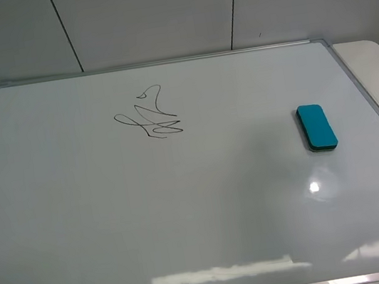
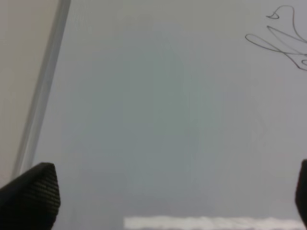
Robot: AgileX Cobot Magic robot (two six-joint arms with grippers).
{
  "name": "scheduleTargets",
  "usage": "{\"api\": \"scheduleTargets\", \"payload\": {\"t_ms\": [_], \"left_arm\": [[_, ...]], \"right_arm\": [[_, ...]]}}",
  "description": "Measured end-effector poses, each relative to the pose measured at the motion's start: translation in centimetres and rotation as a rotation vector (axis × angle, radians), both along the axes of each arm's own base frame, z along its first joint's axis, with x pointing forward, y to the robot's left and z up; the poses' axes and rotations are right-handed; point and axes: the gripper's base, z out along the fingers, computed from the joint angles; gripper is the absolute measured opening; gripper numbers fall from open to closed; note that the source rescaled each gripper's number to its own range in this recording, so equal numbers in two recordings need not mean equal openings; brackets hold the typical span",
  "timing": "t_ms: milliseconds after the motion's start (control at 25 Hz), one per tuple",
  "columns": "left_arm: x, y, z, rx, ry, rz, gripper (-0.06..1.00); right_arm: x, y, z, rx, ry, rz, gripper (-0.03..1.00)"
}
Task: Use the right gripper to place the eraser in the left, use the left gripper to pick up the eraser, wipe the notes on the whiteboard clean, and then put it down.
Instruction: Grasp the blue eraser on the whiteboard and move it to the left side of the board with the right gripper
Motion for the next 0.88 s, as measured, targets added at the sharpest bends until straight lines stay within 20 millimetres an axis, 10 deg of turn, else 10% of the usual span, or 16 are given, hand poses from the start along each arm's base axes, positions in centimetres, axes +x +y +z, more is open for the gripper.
{"api": "scheduleTargets", "payload": {"t_ms": [880], "left_arm": [[0.0, 0.0, 0.0, 0.000, 0.000, 0.000, 1.00]], "right_arm": [[13.5, 1.5, -3.5, -0.067, 0.086, 0.022, 0.00]]}}
